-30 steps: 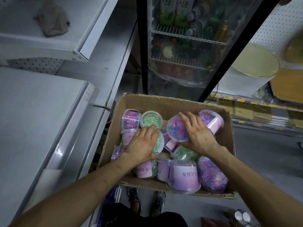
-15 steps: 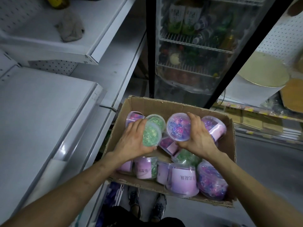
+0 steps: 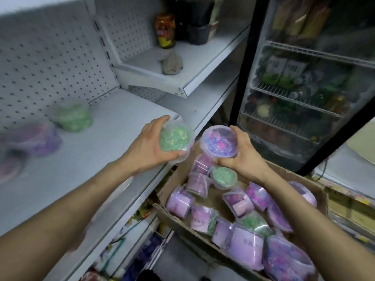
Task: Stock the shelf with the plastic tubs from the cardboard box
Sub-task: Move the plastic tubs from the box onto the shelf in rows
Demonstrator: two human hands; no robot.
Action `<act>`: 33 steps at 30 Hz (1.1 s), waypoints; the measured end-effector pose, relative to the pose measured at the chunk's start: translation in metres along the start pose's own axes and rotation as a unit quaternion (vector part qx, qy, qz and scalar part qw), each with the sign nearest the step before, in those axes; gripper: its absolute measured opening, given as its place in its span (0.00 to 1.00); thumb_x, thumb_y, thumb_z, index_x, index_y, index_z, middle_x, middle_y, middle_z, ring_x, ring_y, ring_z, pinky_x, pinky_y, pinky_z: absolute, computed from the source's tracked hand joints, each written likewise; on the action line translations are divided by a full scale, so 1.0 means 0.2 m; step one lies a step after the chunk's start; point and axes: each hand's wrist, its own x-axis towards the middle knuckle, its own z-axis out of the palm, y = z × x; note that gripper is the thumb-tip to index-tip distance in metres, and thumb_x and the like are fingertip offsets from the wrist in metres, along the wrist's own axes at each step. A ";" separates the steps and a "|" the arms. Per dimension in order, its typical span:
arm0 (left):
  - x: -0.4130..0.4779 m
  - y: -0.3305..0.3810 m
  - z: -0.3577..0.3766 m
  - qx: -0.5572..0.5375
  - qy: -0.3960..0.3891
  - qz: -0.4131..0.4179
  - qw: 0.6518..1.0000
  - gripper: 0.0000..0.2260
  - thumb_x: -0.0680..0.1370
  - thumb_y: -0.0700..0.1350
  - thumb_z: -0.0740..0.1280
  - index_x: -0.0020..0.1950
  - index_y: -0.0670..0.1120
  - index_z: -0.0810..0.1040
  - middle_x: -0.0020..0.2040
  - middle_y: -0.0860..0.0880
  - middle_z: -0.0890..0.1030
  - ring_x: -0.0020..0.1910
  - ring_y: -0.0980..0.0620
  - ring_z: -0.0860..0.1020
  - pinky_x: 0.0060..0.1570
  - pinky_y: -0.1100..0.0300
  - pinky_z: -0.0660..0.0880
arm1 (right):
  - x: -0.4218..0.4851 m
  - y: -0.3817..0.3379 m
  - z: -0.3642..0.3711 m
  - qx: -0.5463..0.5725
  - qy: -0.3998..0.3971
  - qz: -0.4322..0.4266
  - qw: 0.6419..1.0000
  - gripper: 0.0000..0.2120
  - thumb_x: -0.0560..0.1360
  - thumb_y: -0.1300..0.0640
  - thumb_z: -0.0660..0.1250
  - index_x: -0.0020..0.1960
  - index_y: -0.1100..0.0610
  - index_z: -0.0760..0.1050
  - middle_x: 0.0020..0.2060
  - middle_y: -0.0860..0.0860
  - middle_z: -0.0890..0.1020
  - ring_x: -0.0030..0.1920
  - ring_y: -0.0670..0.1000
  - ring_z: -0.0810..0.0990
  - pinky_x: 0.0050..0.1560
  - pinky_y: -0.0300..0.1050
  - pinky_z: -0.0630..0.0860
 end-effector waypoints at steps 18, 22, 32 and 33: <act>-0.82 -0.39 -0.76 0.006 0.101 -0.187 0.977 0.47 0.66 0.67 0.79 0.79 0.53 0.62 0.74 0.51 0.71 0.67 0.53 0.73 0.66 0.57 0.71 | 0.23 -0.84 0.57 0.043 -0.183 -0.102 0.977 0.53 0.69 0.35 0.80 0.83 0.49 0.56 0.69 0.48 0.72 0.63 0.51 0.77 0.60 0.46 0.74; -0.85 -0.45 -0.72 0.006 0.106 -0.204 0.973 0.48 0.66 0.67 0.79 0.79 0.52 0.63 0.74 0.49 0.70 0.68 0.51 0.72 0.69 0.53 0.71 | 0.27 -0.87 0.65 0.043 -0.174 -0.077 0.981 0.57 0.64 0.32 0.80 0.82 0.50 0.55 0.68 0.49 0.73 0.61 0.51 0.78 0.62 0.51 0.77; -0.59 -0.55 -0.59 0.029 0.139 -0.252 0.957 0.48 0.65 0.66 0.79 0.78 0.51 0.64 0.73 0.48 0.70 0.70 0.47 0.70 0.71 0.49 0.70 | 0.61 -0.86 0.77 0.012 -0.174 -0.107 0.979 0.57 0.66 0.41 0.83 0.83 0.55 0.55 0.73 0.54 0.69 0.69 0.54 0.75 0.70 0.55 0.75; -0.57 -0.56 -0.57 0.030 0.147 -0.252 0.956 0.47 0.65 0.66 0.79 0.78 0.51 0.64 0.72 0.48 0.70 0.69 0.48 0.71 0.71 0.49 0.70 | 0.64 -0.85 0.77 0.000 -0.176 -0.116 0.978 0.57 0.66 0.40 0.83 0.83 0.55 0.55 0.74 0.54 0.69 0.70 0.54 0.74 0.70 0.54 0.74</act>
